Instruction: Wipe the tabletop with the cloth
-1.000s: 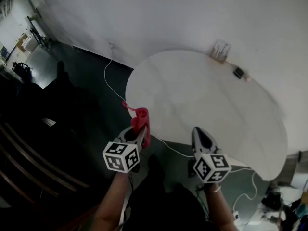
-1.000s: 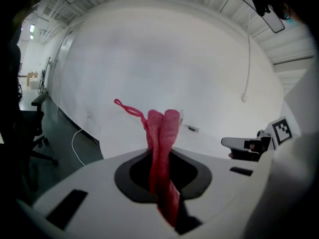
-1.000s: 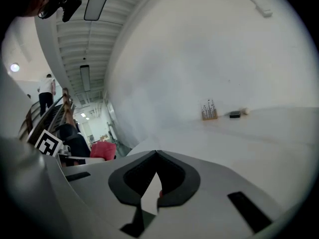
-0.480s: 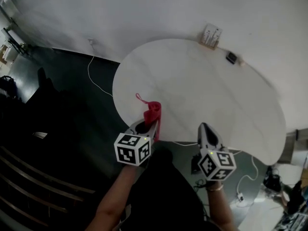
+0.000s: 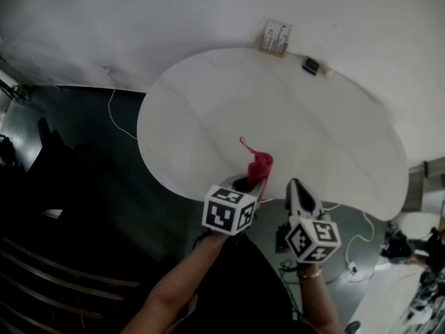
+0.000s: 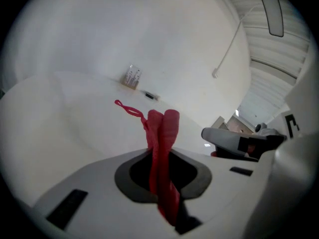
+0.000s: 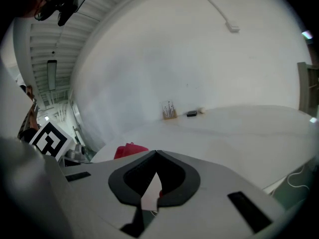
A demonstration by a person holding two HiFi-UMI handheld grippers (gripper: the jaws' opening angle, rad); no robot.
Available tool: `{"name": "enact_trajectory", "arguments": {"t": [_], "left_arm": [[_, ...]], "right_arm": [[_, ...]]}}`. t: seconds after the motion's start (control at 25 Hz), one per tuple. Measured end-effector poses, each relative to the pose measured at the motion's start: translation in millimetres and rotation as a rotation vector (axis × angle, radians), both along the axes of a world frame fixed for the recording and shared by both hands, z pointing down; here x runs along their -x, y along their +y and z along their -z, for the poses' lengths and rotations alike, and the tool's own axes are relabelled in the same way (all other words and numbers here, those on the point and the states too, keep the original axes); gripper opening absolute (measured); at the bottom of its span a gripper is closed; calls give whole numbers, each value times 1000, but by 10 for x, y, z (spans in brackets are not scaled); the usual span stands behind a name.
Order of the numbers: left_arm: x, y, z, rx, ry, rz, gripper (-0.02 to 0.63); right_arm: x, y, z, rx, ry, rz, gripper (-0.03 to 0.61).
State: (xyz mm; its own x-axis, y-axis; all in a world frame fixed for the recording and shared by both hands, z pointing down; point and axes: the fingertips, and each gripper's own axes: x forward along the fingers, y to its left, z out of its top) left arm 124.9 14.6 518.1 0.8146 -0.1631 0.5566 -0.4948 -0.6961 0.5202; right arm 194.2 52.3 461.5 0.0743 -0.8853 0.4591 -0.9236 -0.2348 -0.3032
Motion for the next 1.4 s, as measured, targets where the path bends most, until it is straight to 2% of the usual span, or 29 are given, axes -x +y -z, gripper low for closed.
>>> {"name": "enact_trajectory", "arguments": {"t": [0.08, 0.2, 0.44, 0.56, 0.72, 1.12, 1.28, 1.4], "left_arm": [[-156, 99, -112, 23, -41, -50, 40], [-227, 138, -318, 29, -117, -76, 39], [9, -41, -450, 14, -199, -44, 38], [327, -174, -460, 8, -210, 8, 39], [838, -371, -473, 28, -190, 122, 38], [2401, -749, -509, 68, -233, 426, 38], [2806, -825, -508, 59, -267, 516, 40], [3033, -854, -504, 32, -346, 559, 40]], "right_arm": [[-53, 34, -26, 5, 0, -13, 3], [-87, 50, -90, 14, 1, -15, 3], [62, -138, -202, 35, -11, 56, 3], [264, -338, -210, 33, -17, 122, 3], [572, -581, -227, 36, -26, 218, 3], [1283, -946, -262, 30, -47, 400, 3], [1409, -993, -259, 26, -47, 438, 3], [1448, -985, -244, 23, -45, 455, 3]]}}
